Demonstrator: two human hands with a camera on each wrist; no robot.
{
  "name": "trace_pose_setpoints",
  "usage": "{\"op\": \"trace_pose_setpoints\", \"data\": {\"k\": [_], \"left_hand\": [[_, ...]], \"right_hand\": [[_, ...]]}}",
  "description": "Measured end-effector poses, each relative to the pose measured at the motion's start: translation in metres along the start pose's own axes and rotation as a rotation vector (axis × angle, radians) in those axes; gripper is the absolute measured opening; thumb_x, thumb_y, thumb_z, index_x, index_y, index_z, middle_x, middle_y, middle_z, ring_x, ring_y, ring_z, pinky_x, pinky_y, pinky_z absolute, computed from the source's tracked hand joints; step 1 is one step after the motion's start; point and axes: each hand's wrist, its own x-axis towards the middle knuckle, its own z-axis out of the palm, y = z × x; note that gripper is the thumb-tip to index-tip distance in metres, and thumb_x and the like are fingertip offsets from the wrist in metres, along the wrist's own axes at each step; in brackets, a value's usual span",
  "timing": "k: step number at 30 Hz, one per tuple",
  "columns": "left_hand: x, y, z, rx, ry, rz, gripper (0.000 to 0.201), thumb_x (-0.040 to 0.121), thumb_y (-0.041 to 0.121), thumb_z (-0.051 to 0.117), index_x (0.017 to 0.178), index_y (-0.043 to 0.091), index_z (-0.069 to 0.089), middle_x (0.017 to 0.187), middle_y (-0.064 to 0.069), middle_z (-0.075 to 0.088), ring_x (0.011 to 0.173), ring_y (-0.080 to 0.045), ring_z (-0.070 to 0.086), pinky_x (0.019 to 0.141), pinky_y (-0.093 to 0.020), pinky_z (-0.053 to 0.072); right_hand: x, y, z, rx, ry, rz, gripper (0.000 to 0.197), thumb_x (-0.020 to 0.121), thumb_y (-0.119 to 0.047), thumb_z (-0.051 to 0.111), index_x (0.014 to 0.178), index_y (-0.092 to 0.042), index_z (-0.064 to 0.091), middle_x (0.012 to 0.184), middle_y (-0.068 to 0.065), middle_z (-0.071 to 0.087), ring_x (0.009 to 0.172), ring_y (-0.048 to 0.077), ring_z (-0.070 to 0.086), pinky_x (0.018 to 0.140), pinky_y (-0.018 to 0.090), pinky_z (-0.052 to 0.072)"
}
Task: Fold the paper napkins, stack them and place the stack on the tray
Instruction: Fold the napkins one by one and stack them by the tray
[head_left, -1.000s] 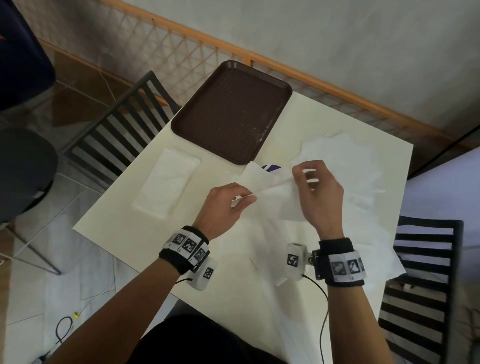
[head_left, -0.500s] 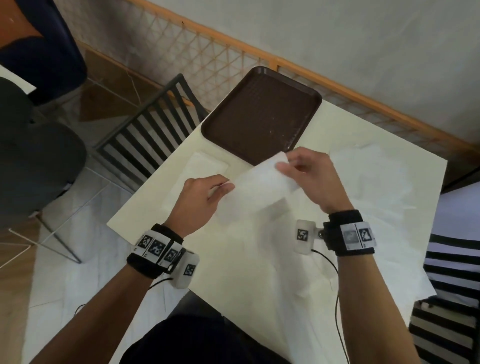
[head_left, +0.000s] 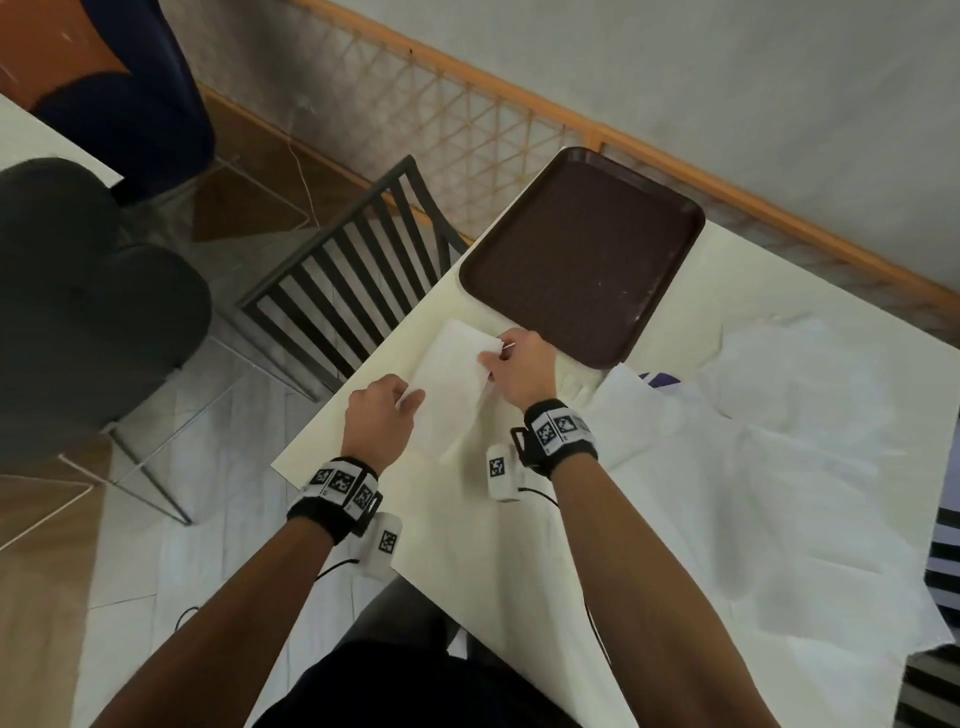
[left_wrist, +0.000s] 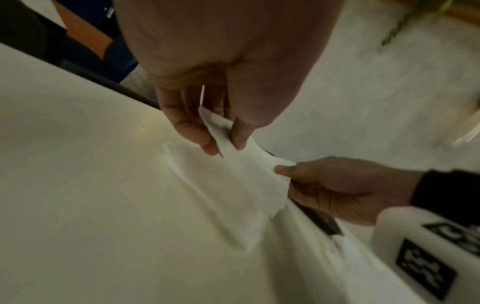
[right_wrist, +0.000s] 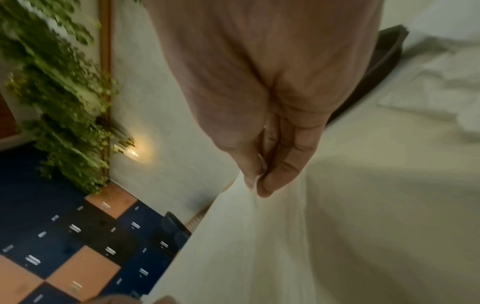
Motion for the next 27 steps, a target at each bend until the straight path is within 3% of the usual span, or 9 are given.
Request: {"op": "trace_pose_setpoints", "data": {"k": [2, 5, 10, 13, 15, 18, 22, 25, 27], "left_hand": [[0.006, -0.001, 0.004, 0.059, -0.035, -0.009, 0.028, 0.106, 0.037, 0.061, 0.114, 0.010, 0.066, 0.107, -0.010, 0.072, 0.110, -0.037, 0.057, 0.091, -0.046, 0.046], [0.010, -0.002, 0.008, 0.145, -0.064, -0.007, 0.024, 0.106, 0.037, 0.059, 0.109, 0.013, 0.060, 0.106, -0.011, 0.067, 0.106, -0.038, 0.060, 0.085, -0.048, 0.051], [-0.001, 0.003, 0.012, 0.208, 0.096, 0.175, 0.040, 0.096, 0.028, 0.075, 0.124, 0.011, 0.053, 0.124, -0.012, 0.053, 0.117, -0.034, 0.051, 0.094, -0.048, 0.052], [-0.013, 0.013, 0.020, 0.176, 0.146, 0.289, 0.039, 0.094, 0.029, 0.076, 0.124, 0.016, 0.056, 0.120, -0.008, 0.053, 0.112, -0.030, 0.048, 0.094, -0.045, 0.048], [-0.024, 0.023, 0.028, 0.096, 0.098, 0.375, 0.031, 0.094, 0.027, 0.077, 0.118, 0.018, 0.059, 0.111, -0.003, 0.055, 0.102, -0.023, 0.046, 0.089, -0.042, 0.049], [-0.040, 0.036, 0.043, 0.010, -0.010, 0.453, 0.020, 0.095, 0.024, 0.076, 0.109, 0.019, 0.063, 0.102, 0.002, 0.056, 0.095, -0.017, 0.045, 0.086, -0.037, 0.048], [-0.062, 0.054, 0.068, -0.015, -0.164, 0.493, 0.008, 0.097, 0.023, 0.072, 0.102, 0.022, 0.065, 0.097, 0.009, 0.056, 0.094, -0.015, 0.051, 0.089, -0.036, 0.050], [-0.077, 0.068, 0.083, -0.063, -0.262, 0.526, 0.010, 0.099, 0.031, 0.071, 0.102, 0.023, 0.065, 0.097, 0.010, 0.058, 0.094, -0.010, 0.054, 0.091, -0.038, 0.053], [-0.084, 0.080, 0.092, -0.085, -0.319, 0.521, 0.022, 0.098, 0.045, 0.069, 0.108, 0.025, 0.065, 0.102, 0.010, 0.059, 0.097, -0.010, 0.057, 0.093, -0.037, 0.053]], "right_hand": [[0.011, 0.005, 0.015, -0.054, -0.015, 0.018, 0.021, 0.092, -0.027, 0.076, 0.105, -0.011, 0.072, 0.093, 0.013, 0.074, 0.107, 0.037, 0.070, 0.081, 0.030, 0.048], [0.012, -0.001, 0.021, -0.132, -0.005, 0.014, 0.019, 0.098, -0.027, 0.072, 0.110, -0.013, 0.066, 0.110, 0.017, 0.072, 0.117, 0.034, 0.058, 0.084, 0.031, 0.038], [-0.007, -0.005, -0.017, -0.137, 0.055, -0.119, 0.021, 0.100, -0.029, 0.075, 0.114, -0.020, 0.064, 0.105, 0.002, 0.072, 0.096, 0.017, 0.063, 0.074, 0.016, 0.038], [-0.032, 0.011, -0.064, -0.231, -0.047, -0.254, 0.008, 0.099, -0.025, 0.073, 0.104, -0.024, 0.068, 0.098, -0.006, 0.072, 0.088, 0.014, 0.067, 0.080, 0.025, 0.051], [-0.053, 0.028, -0.101, -0.334, -0.162, -0.297, 0.007, 0.098, -0.023, 0.074, 0.103, -0.025, 0.070, 0.099, -0.009, 0.071, 0.088, 0.010, 0.066, 0.083, 0.029, 0.052], [-0.082, 0.063, -0.148, -0.696, -0.337, -0.261, 0.024, 0.094, -0.033, 0.080, 0.114, -0.033, 0.067, 0.114, -0.010, 0.066, 0.110, 0.016, 0.061, 0.097, 0.038, 0.050], [-0.099, 0.106, -0.178, -1.041, -0.373, -0.212, 0.058, 0.085, -0.038, 0.089, 0.132, -0.037, 0.055, 0.123, -0.012, 0.062, 0.121, 0.022, 0.055, 0.109, 0.046, 0.040], [-0.100, 0.119, -0.184, -1.078, -0.367, -0.268, 0.039, 0.090, -0.041, 0.083, 0.121, -0.034, 0.059, 0.110, -0.012, 0.064, 0.120, 0.022, 0.055, 0.111, 0.044, 0.034], [-0.098, 0.123, -0.188, -1.001, -0.369, -0.294, 0.027, 0.093, -0.043, 0.079, 0.113, -0.031, 0.067, 0.106, -0.010, 0.057, 0.117, 0.023, 0.052, 0.102, 0.040, 0.037]]}}
